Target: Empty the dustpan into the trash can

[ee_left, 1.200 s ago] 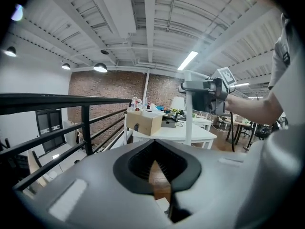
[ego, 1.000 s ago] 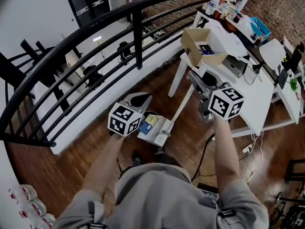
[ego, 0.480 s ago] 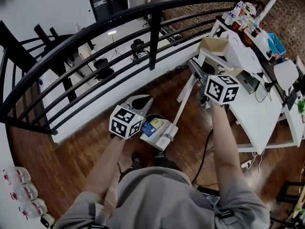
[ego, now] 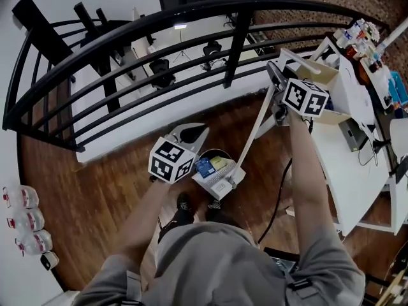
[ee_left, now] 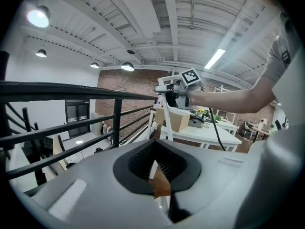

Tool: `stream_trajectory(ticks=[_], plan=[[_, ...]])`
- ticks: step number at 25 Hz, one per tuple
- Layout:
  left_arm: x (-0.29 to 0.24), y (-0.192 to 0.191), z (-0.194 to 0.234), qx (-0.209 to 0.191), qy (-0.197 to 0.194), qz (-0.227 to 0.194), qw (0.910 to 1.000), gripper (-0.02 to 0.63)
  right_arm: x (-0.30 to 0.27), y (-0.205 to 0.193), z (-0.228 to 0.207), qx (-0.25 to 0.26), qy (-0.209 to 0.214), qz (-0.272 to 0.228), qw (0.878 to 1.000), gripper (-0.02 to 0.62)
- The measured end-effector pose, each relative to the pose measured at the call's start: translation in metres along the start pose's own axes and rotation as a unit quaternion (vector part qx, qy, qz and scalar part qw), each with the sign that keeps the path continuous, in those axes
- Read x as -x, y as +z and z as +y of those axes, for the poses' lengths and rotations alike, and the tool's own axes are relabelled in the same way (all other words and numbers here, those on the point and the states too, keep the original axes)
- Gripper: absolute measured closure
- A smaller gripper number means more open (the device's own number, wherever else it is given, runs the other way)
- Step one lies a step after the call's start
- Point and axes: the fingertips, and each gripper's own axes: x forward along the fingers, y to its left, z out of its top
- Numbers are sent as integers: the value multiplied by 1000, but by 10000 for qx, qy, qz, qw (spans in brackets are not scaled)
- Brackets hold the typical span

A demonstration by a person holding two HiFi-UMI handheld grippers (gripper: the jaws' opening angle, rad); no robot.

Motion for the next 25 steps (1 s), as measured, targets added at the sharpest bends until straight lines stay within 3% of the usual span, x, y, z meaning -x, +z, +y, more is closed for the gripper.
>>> stream_trajectory(ticks=[10,25], plan=[[-10,-9,30,265,574,71,9980,601,-75,-9,-30,-77,196,47,9998,482],[-46,-10,51,440,820,173,9955,600,-152,-25,-76,-102,137,352,9992,480]])
